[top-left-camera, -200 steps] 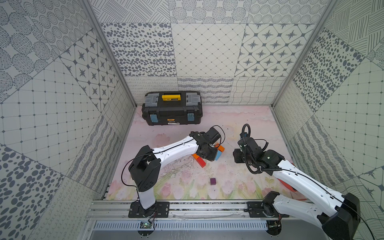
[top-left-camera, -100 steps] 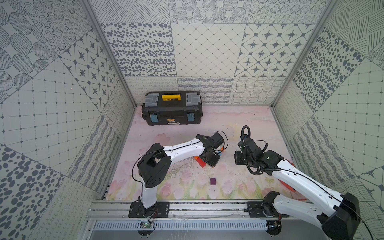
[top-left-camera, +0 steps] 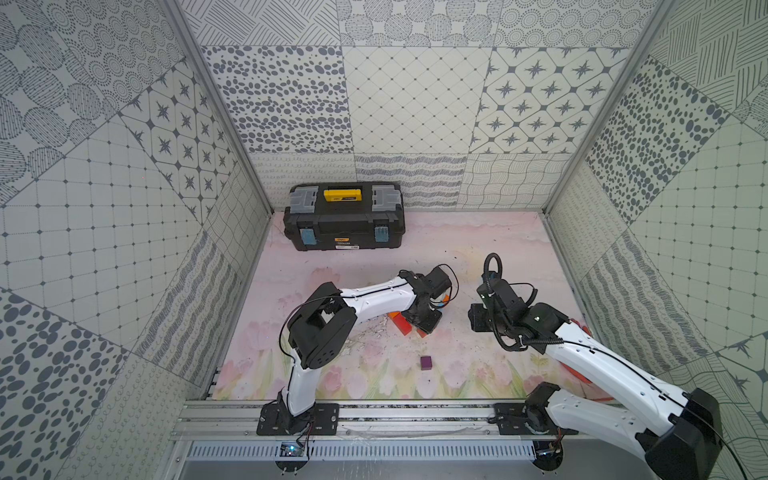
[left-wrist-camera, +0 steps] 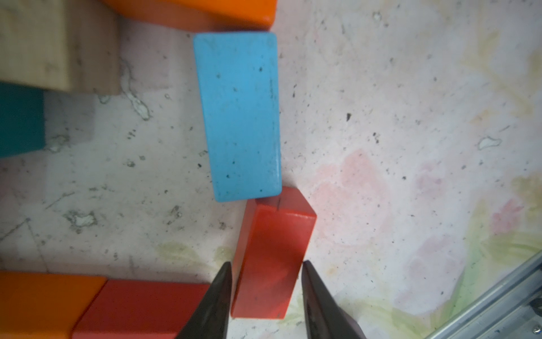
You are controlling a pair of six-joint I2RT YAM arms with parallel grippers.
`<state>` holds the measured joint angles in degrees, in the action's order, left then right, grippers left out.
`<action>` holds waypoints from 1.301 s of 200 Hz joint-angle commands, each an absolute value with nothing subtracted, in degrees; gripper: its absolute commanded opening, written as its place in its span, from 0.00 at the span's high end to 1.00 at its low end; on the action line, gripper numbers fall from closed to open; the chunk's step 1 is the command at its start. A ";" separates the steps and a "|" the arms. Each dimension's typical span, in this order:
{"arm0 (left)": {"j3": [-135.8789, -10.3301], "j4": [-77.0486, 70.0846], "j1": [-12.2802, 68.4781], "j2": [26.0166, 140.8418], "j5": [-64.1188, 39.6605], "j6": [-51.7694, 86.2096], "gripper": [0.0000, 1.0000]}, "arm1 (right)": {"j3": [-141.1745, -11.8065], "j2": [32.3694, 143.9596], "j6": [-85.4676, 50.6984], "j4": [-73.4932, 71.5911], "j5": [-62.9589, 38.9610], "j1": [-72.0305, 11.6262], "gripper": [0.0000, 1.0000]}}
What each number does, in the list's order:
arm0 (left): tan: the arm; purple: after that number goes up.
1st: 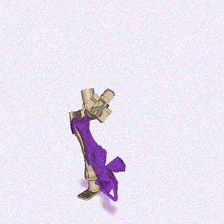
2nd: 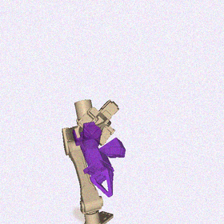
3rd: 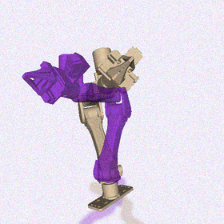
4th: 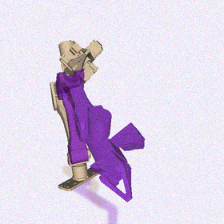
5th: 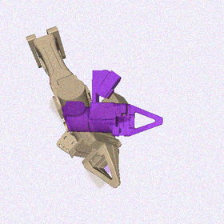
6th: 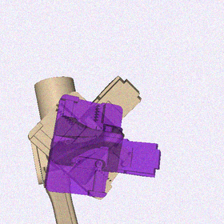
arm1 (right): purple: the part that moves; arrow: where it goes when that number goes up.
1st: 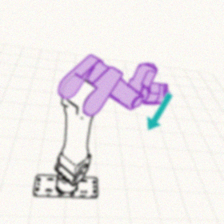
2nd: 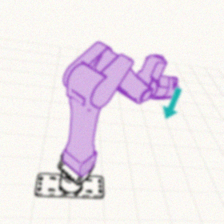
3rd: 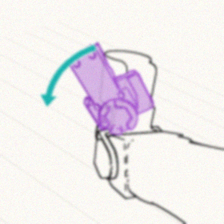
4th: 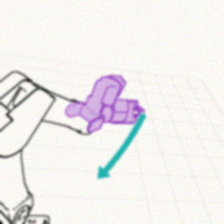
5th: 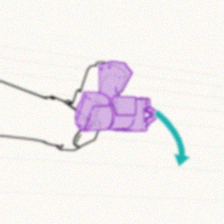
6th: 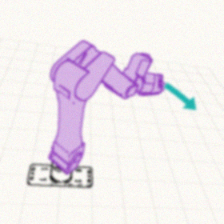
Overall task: Assemble a heart with building blocks
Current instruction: Assemble the building block at the center of the board.
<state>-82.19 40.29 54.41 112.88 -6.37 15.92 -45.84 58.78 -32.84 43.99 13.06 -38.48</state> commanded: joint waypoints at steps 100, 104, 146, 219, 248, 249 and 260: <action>-85.32 45.12 55.48 115.40 -3.55 16.24 0.47 | -45.19 58.10 -34.45 42.72 12.02 -38.29 0.48; -85.33 45.34 55.53 115.40 -3.01 16.53 0.48 | -45.11 58.07 -34.51 42.67 11.96 -38.25 0.48; -85.62 46.23 55.55 115.75 -1.20 18.31 0.65 | -44.65 58.58 -34.72 41.70 11.27 -38.25 0.50; -85.53 45.67 55.52 115.75 -0.74 20.11 0.72 | -44.89 59.74 -34.62 40.52 10.90 -38.31 0.50; -85.30 45.53 55.65 115.41 -0.76 20.10 0.57 | -45.41 60.49 -34.21 40.43 10.80 -38.24 0.50; -85.23 45.53 55.60 115.41 -0.69 20.12 0.57 | -45.42 60.48 -34.24 40.38 10.76 -38.28 0.50; -85.22 45.44 55.61 115.25 -0.70 20.13 0.53 | -45.68 60.73 -34.18 40.40 10.58 -38.31 0.49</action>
